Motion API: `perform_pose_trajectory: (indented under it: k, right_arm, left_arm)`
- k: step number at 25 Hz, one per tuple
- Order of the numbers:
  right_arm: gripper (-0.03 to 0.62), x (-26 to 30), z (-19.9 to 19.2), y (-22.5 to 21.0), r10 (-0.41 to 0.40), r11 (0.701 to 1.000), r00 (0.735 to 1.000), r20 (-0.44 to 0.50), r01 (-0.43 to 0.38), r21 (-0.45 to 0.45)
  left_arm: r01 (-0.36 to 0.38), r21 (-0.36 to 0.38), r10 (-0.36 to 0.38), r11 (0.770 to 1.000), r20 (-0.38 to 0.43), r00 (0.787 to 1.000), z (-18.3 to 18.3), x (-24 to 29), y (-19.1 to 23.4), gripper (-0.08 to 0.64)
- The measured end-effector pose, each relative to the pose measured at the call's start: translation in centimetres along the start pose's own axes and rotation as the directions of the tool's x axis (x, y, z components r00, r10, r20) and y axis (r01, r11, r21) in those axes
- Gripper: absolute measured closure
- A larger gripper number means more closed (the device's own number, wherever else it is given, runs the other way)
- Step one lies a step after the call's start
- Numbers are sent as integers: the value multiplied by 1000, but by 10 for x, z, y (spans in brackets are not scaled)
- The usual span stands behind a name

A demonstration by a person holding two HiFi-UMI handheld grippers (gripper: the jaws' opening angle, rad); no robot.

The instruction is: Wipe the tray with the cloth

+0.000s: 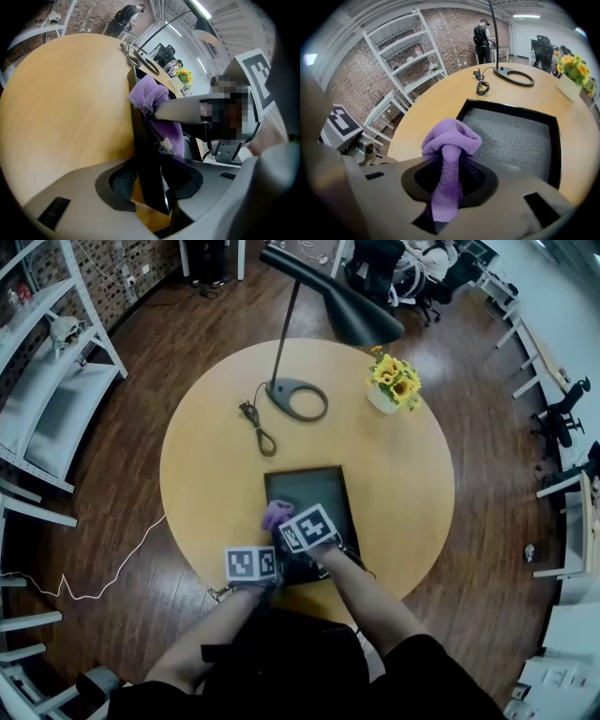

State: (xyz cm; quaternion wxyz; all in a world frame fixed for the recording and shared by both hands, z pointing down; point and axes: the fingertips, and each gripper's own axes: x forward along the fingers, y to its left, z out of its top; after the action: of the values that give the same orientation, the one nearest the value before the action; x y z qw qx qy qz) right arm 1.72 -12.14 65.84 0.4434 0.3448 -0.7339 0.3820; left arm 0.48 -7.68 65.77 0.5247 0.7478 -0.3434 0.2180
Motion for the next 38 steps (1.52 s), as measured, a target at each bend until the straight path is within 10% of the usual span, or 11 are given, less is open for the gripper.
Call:
perform_pose_trajectory:
  k: [20, 32, 38]
  right_arm:
    - [502, -45, -57, -109, -235, 971, 959, -160, 240, 11]
    - [502, -53, -64, -111, -244, 963, 966, -82, 252, 98]
    - [502, -88, -38, -88, -227, 971, 963, 142, 214, 104]
  left_arm:
    - [16, 18, -15, 1000, -16, 1000, -1, 2, 2, 399]
    - [19, 8, -19, 1000, -47, 999, -1, 2, 2, 394]
    - [81, -59, -78, 995, 57, 995, 34, -21, 21, 394]
